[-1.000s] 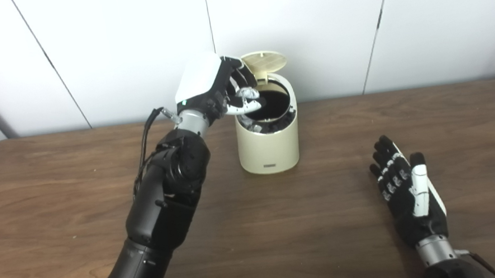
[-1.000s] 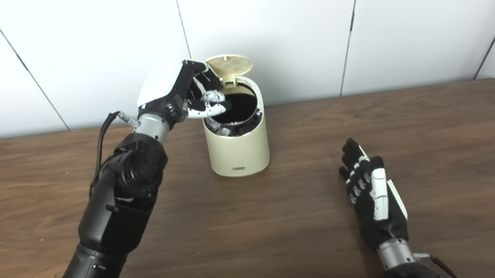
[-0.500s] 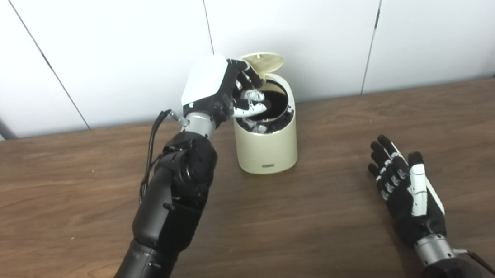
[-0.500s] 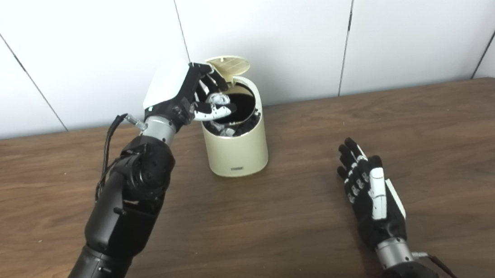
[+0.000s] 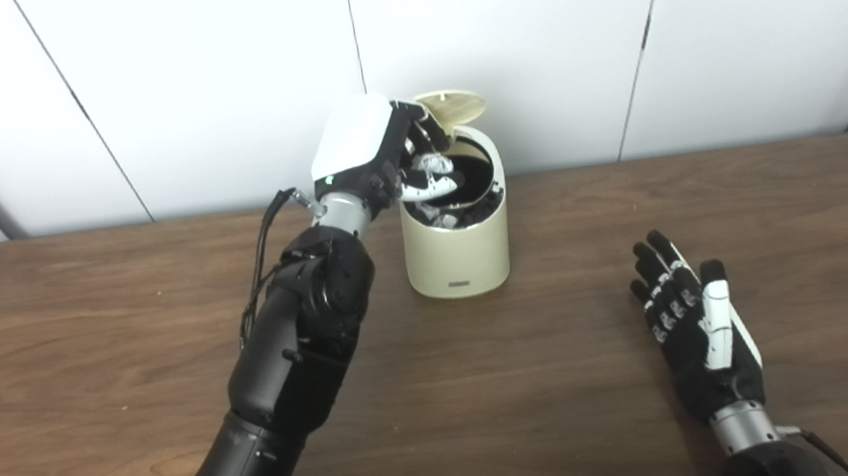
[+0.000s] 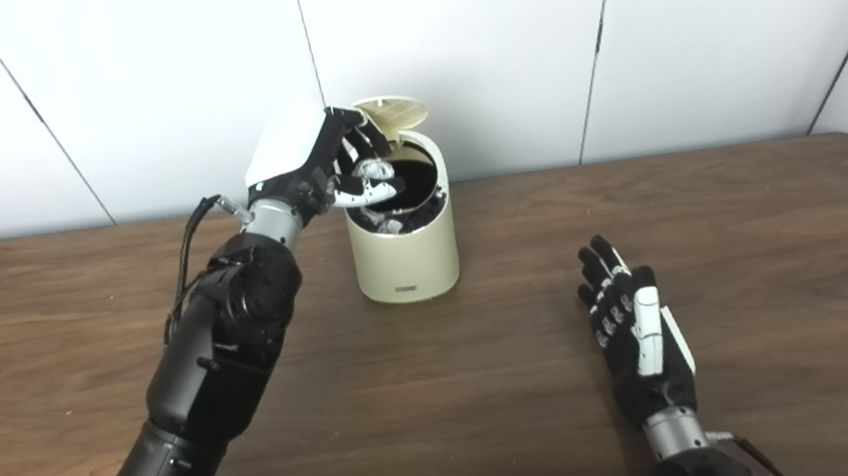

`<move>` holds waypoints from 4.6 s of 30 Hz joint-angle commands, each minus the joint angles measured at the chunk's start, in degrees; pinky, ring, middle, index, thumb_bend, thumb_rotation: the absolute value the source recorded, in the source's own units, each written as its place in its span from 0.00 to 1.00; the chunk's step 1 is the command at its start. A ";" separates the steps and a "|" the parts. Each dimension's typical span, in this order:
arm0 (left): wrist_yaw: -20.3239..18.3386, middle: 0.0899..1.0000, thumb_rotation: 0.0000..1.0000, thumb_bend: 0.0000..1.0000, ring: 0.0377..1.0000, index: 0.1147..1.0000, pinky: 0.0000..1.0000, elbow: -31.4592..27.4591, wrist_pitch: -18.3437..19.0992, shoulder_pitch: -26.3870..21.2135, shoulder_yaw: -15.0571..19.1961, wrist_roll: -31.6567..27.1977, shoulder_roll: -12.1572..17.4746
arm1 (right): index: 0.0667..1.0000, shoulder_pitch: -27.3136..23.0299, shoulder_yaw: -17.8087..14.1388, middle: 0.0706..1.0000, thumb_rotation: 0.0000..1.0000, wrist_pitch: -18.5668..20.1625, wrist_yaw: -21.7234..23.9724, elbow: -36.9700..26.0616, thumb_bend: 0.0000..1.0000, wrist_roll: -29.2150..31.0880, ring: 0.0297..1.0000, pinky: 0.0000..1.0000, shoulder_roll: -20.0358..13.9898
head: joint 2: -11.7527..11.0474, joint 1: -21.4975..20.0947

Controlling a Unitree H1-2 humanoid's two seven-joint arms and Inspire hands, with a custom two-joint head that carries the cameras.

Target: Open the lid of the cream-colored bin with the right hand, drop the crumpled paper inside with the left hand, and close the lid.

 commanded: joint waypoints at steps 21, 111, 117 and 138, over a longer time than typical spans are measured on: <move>7.42 0.45 0.00 0.47 0.37 0.43 0.32 3.37 -3.97 -3.45 -2.38 2.75 -1.27 | 0.94 -0.12 0.01 0.93 1.00 -0.27 0.42 0.44 0.60 1.12 1.00 1.00 0.08 | 0.06 -0.04; -4.46 0.41 0.00 0.47 0.35 0.43 0.36 -18.11 3.41 3.03 -1.60 3.47 -4.95 | 0.91 0.15 0.20 0.86 1.00 2.64 -0.12 -1.49 0.61 1.30 0.90 0.91 -0.95 | 0.95 2.42; -5.04 0.41 0.00 0.47 0.36 0.44 0.38 -19.80 3.91 3.56 -0.52 4.22 -3.42 | 0.90 0.09 0.21 0.87 1.00 2.55 -0.09 -1.58 0.61 1.31 0.91 0.91 -0.94 | 1.22 2.47; -0.01 0.47 0.00 0.48 0.36 0.40 0.35 -20.84 0.61 11.86 13.06 -11.91 -1.65 | 0.89 -0.06 -0.72 0.90 0.97 3.85 -0.06 -2.65 0.61 3.74 0.93 0.92 -1.62 | 3.16 3.32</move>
